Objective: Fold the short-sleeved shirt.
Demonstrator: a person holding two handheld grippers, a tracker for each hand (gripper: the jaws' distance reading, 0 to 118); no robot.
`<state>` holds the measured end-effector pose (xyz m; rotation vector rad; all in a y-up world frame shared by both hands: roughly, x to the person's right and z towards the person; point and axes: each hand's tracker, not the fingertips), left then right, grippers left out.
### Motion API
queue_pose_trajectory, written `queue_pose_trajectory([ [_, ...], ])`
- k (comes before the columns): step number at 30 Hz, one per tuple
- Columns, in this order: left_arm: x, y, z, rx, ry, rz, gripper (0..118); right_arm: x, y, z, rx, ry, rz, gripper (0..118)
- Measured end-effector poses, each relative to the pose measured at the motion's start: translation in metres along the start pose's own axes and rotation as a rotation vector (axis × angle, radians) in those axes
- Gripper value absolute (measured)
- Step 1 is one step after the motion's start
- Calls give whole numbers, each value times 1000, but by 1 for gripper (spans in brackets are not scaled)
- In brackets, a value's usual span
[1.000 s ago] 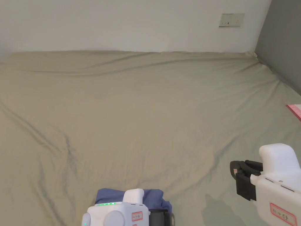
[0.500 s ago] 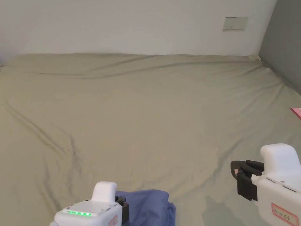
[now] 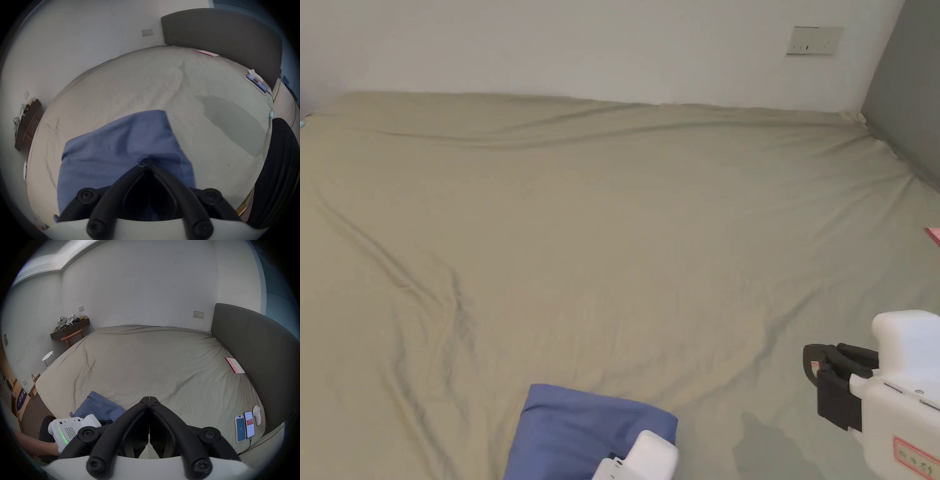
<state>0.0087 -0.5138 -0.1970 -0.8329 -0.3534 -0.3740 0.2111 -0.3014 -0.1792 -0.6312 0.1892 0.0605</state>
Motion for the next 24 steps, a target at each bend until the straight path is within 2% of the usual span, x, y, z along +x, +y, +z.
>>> queue_pose_trajectory([
  [2, 6, 1, -1, 4, -17, -7, 0, 0, -1, -3, -8, -1, 3, 1],
  [5, 14, 1, 3, -5, -148, 29, 0, -4, 0, -8, -13, 8, 5, 1],
  [9, 6, -3, 28, -1, -463, 102, 0, -12, 5, -18, -11, 27, 7, 1],
  [10, -1, -4, 38, 14, -485, 137, 0, -15, 6, -21, -9, 33, 9, 1],
  [14, -61, -16, 66, 123, -475, 300, 0, -33, 8, -39, -2, 92, 38, 1],
  [17, -125, -34, 79, 205, -319, 395, 0, -56, -3, -68, -46, 187, 101, 1],
  [19, -162, -44, 80, 204, -234, 458, 0, -74, -18, -92, -118, 244, 138, 1],
  [22, -213, -64, 74, 157, -202, 550, 0, -103, -56, -140, -345, 344, 194, 1],
  [24, -234, -74, 70, 145, -195, 565, 0, -118, -85, -164, -439, 297, 267, 1],
])
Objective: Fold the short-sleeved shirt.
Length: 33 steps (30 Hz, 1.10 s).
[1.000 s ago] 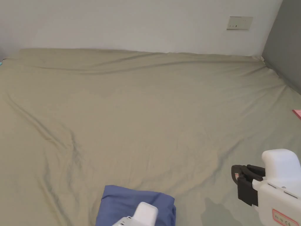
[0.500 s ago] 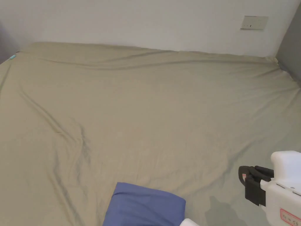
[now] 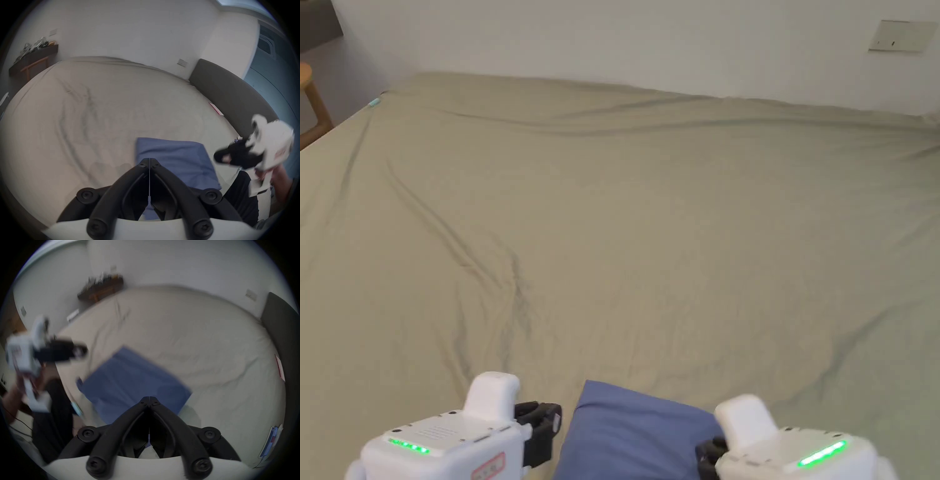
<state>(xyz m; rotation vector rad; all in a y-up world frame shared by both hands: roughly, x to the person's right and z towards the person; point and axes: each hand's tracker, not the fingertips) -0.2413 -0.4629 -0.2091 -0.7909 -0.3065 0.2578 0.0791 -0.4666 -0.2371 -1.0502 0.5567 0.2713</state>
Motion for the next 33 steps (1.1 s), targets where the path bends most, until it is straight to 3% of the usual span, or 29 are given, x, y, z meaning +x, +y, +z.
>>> queue_pose_trajectory([
  [2, -17, 1, -2, -24, -9, 31, 0, -6, -12, -28, -83, -25, 44, 1],
  [4, -31, 1, -7, -73, -94, 110, 18, -5, -19, -41, -82, -16, 19, 1],
  [7, -51, 0, -25, -163, -236, 243, 95, 10, -12, -42, -95, 48, -39, 1],
  [8, -56, 0, -34, -201, -273, 273, 110, 15, -10, -43, -104, 70, -63, 1],
  [9, -66, -1, -46, -234, -311, 313, 112, 19, -9, -44, -110, 88, -81, 1],
  [12, -82, -3, -79, -292, -440, 460, 112, 21, -13, -41, -89, 100, -50, 1],
  [16, -58, -7, -115, -407, -617, 674, 110, 21, -15, -41, -74, 107, -56, 1],
  [18, -48, -18, -135, -438, -645, 733, 93, 22, -16, -41, -72, 108, -62, 1],
  [19, -41, -21, -139, -428, -584, 698, 76, 22, -16, -41, -70, 108, -62, 1],
  [20, -35, -24, -141, -417, -550, 663, 44, 22, -16, -41, -68, 109, -60, 1],
  [21, -24, -25, -136, -437, -521, 642, 35, 21, -16, -41, -67, 103, -50, 1],
  [24, -14, -26, -120, -421, -530, 696, 32, 15, -17, -39, -51, 77, -7, 1],
  [28, -5, -8, -108, -400, -367, 491, 31, 17, -9, -25, -49, 69, -9, 1],
  [33, 21, 8, -77, -339, -237, 317, 31, 18, 20, 37, 146, -134, 10, 1],
])
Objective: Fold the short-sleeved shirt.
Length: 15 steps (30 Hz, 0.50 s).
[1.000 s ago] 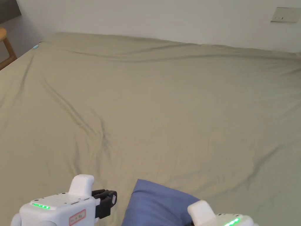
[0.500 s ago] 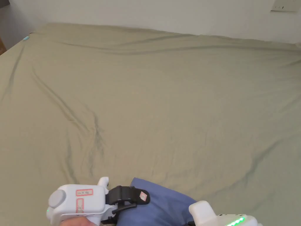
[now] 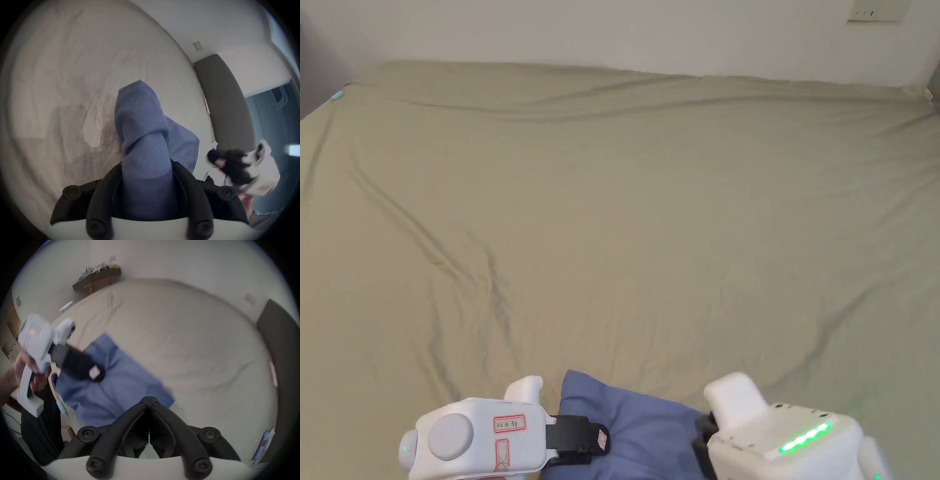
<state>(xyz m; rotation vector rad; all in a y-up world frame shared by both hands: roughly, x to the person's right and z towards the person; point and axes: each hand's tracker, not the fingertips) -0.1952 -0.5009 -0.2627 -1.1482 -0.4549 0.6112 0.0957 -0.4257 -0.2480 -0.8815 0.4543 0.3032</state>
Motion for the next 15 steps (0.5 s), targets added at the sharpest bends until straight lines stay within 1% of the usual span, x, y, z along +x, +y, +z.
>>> queue_pose_trajectory([
  [3, 12, -4, 17, 40, 68, -78, 31, 5, 23, 41, 151, -63, -9, 1],
  [5, 15, -7, 29, 69, 174, -134, 31, 4, 36, 66, 242, -118, -20, 1],
  [6, 18, -8, 35, 73, 251, -190, 31, 3, 42, 76, 276, -141, -27, 1],
  [8, 18, -11, 44, 91, 370, -247, 31, -4, 49, 91, 323, -229, -20, 1],
  [9, 12, -12, 49, 101, 406, -259, 31, -9, 52, 95, 334, -263, -9, 1],
  [10, 6, -12, 55, 109, 433, -264, 31, -13, 54, 99, 350, -259, -2, 1],
  [11, 1, -12, 61, 111, 454, -264, 31, -16, 55, 103, 355, -242, -7, 1],
  [15, -36, -12, 89, 138, 562, -233, 31, -32, 58, 110, 395, -226, -25, 1],
])
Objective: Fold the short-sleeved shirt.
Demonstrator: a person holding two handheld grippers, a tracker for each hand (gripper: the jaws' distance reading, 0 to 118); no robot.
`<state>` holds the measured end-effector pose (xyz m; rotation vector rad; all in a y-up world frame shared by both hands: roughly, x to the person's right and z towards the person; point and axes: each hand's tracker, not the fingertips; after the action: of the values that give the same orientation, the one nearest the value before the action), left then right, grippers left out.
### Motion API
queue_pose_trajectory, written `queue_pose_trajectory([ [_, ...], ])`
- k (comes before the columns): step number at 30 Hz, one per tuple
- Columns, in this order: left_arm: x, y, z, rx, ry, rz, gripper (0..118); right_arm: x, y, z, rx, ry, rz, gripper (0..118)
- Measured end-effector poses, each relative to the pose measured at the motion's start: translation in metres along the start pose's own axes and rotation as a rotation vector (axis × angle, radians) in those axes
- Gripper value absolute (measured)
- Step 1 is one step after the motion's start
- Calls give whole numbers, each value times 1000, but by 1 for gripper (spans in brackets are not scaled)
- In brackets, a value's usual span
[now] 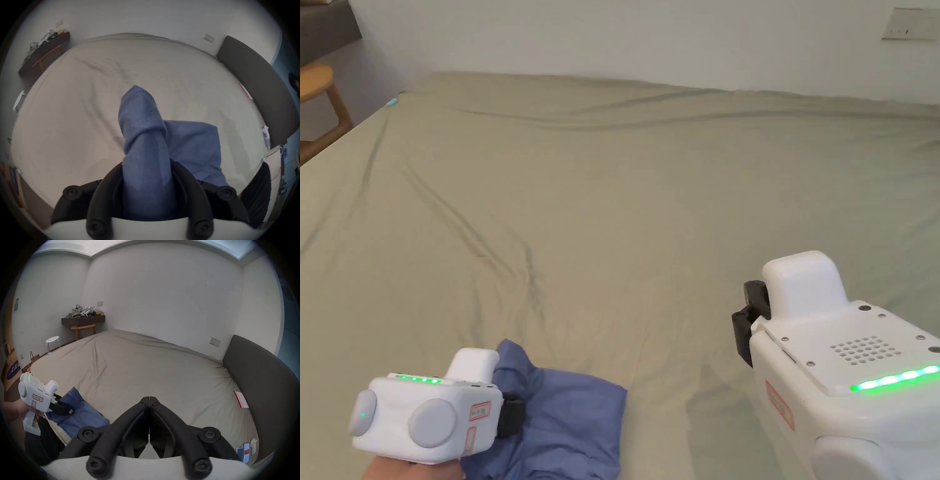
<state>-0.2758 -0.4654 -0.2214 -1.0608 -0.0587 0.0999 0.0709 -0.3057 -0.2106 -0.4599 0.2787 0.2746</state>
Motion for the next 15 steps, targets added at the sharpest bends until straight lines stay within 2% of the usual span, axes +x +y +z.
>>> queue_pose_trajectory([
  [5, -57, -1, 7, 6, 101, -20, 31, -21, 1, 0, 21, -18, 13, 1],
  [9, -113, 4, 6, 0, 259, -82, 31, -33, 1, -11, 7, -15, 15, 1],
  [15, -221, 22, 7, -11, 392, -21, 31, -44, -3, -36, -36, -42, 29, 1],
])
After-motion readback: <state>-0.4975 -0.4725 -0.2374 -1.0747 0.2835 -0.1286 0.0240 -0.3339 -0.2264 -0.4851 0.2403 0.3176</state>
